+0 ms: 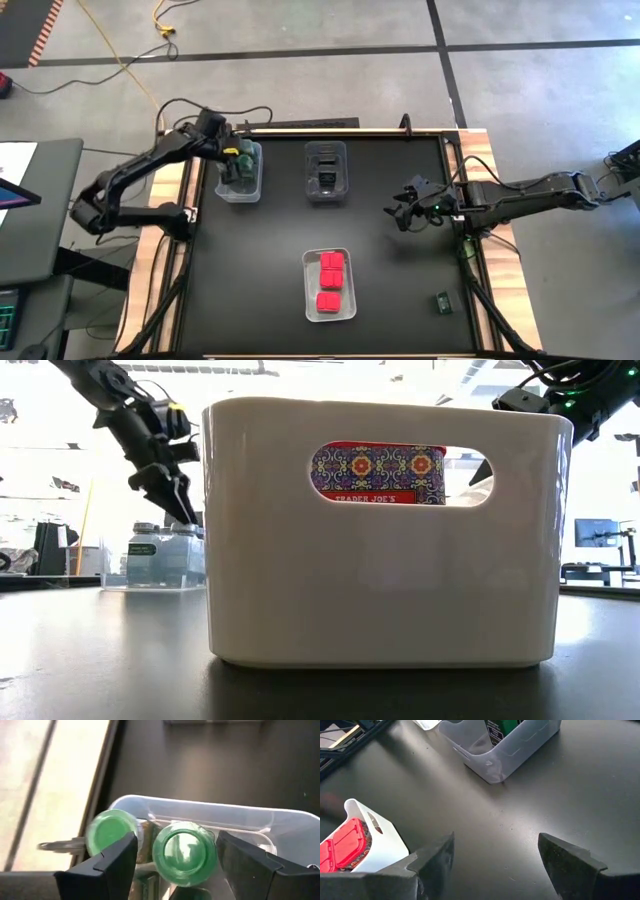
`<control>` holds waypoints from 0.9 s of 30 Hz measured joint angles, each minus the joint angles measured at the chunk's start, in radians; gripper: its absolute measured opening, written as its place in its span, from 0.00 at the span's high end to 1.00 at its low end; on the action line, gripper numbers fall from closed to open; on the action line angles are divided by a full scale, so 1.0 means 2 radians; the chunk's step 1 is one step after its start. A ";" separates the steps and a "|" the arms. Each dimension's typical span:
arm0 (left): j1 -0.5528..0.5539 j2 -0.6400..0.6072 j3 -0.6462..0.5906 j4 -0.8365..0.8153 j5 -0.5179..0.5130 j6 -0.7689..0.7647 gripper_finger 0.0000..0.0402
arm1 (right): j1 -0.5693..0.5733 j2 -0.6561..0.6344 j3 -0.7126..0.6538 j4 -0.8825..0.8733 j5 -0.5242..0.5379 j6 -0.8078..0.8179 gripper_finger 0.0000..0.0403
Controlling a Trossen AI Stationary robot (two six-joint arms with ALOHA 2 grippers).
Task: Sort spices by type
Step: Put the green seasoning bottle into the transparent bin, then put the black seasoning can into the black bin
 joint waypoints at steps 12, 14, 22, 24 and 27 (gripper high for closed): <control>-0.009 -0.121 0.000 0.002 -0.002 -0.137 0.35 | 0.000 0.000 0.000 0.010 0.000 0.003 0.22; -0.022 -0.139 0.000 0.009 -0.002 -0.192 0.35 | 0.000 0.000 0.000 0.017 0.000 0.002 0.22; -0.138 -0.176 0.000 0.034 -0.022 -0.309 0.35 | 0.000 0.000 0.000 0.049 0.000 0.000 0.22; -0.180 -0.174 0.000 0.049 -0.062 -0.336 0.35 | 0.000 0.000 0.000 0.051 0.000 0.000 0.22; -0.252 -0.162 0.000 0.081 -0.134 -0.369 0.35 | -0.002 0.001 0.000 0.051 0.000 0.000 0.22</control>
